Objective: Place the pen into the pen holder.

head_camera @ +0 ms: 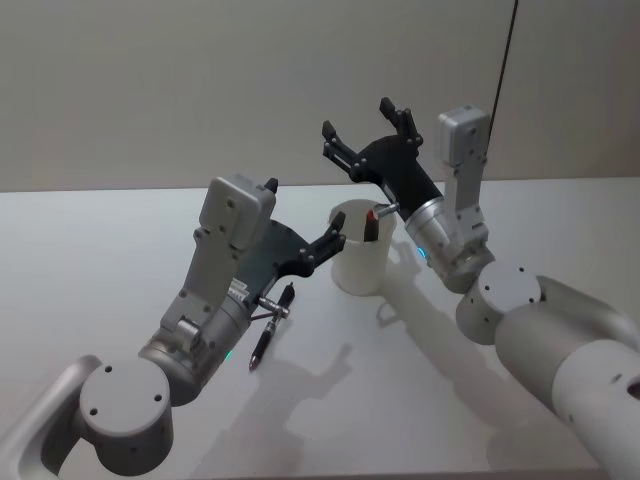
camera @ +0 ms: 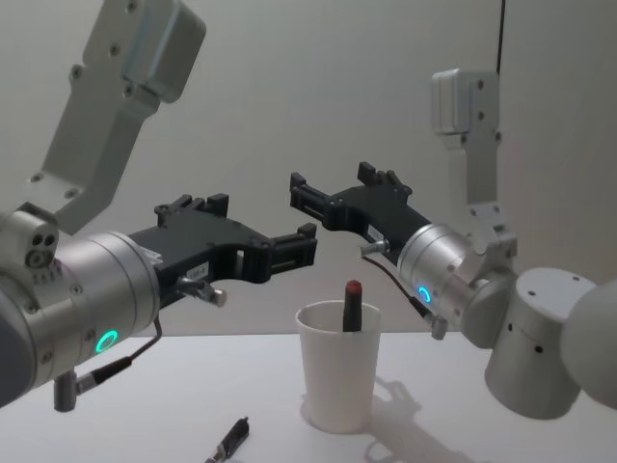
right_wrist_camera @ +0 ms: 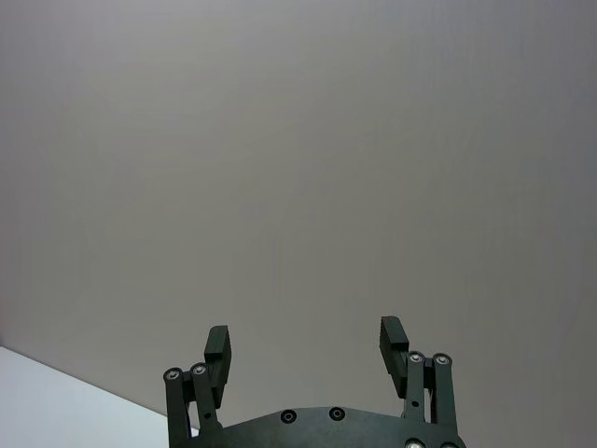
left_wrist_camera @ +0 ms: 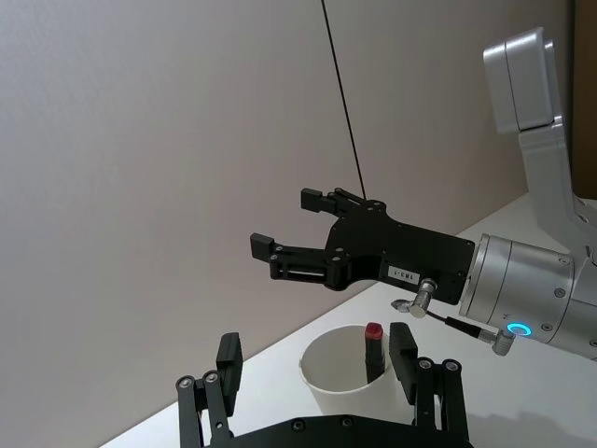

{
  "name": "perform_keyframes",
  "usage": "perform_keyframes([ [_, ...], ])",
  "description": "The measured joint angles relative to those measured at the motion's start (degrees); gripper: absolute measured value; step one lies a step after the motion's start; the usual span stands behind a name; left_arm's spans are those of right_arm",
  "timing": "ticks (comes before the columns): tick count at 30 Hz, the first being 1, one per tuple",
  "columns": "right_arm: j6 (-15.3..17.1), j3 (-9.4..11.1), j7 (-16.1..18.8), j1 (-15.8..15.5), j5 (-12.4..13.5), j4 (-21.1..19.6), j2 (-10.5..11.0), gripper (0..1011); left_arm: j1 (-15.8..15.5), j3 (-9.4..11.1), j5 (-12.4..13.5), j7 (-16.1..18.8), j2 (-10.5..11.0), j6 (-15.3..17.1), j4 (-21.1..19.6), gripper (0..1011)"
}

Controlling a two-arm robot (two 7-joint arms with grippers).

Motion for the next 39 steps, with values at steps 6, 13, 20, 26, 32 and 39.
perform_keyframes([
  [6,0.1,0.1,-0.1,0.0,-0.2,0.0,0.1,1001,0.0,0.0,0.0,0.0,0.0,0.0,0.0,1003],
  [13,0.5,0.2,-0.2,-0.2,-0.6,-0.6,0.3,1001,0.0,0.0,0.0,0.0,0.0,0.0,0.0,1003],
  [20,3.5,0.2,-1.0,-1.8,-1.7,-4.0,1.2,1001,0.0,0.0,0.0,0.0,0.0,0.0,0.0,1003],
  [26,13.4,0.3,-1.9,-9.3,-3.4,-19.3,3.6,1001,0.0,0.0,0.0,0.0,0.0,0.0,0.0,1003],
  [32,20.6,0.7,-2.2,-15.1,-4.2,-30.5,5.5,1001,0.0,0.0,0.0,0.0,0.0,0.0,0.0,1003],
  [39,28.8,1.7,-2.6,-21.1,-4.9,-43.2,8.0,1002,0.0,0.0,0.0,0.0,0.0,0.0,0.0,1003],
])
